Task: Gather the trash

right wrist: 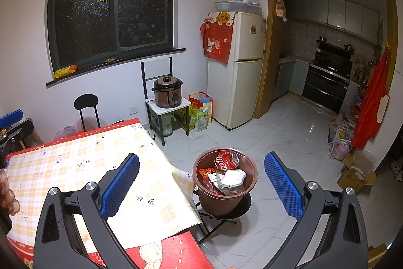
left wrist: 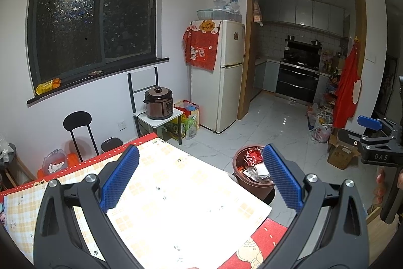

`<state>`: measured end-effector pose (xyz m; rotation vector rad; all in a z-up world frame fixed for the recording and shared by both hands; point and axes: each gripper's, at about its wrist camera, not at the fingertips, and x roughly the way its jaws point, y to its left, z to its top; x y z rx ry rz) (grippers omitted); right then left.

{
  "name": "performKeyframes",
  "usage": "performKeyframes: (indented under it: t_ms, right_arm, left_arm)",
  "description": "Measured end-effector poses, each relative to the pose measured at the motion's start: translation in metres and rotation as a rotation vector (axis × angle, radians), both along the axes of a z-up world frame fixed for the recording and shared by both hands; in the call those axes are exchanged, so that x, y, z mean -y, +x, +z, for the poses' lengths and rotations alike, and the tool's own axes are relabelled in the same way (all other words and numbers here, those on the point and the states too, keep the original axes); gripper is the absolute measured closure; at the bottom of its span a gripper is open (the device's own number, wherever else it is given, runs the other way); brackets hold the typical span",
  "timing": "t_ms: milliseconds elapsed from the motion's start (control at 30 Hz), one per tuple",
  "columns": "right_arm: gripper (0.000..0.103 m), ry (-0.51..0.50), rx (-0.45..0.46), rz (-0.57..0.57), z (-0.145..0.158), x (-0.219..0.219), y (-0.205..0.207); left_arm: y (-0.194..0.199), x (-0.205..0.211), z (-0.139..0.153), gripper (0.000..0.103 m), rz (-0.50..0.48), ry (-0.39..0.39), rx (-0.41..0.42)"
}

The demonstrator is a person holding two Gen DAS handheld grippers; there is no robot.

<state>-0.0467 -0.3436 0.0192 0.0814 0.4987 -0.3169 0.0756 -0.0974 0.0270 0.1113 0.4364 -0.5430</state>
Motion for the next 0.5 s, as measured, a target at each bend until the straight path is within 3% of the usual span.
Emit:
performKeyframes:
  t_ms: [500]
  right_arm:
    - [0.005,0.016,-0.019,0.004,-0.007,0.013,0.0]
  left_arm:
    - [0.002,0.01,-0.005,0.006,0.01,0.021,-0.02]
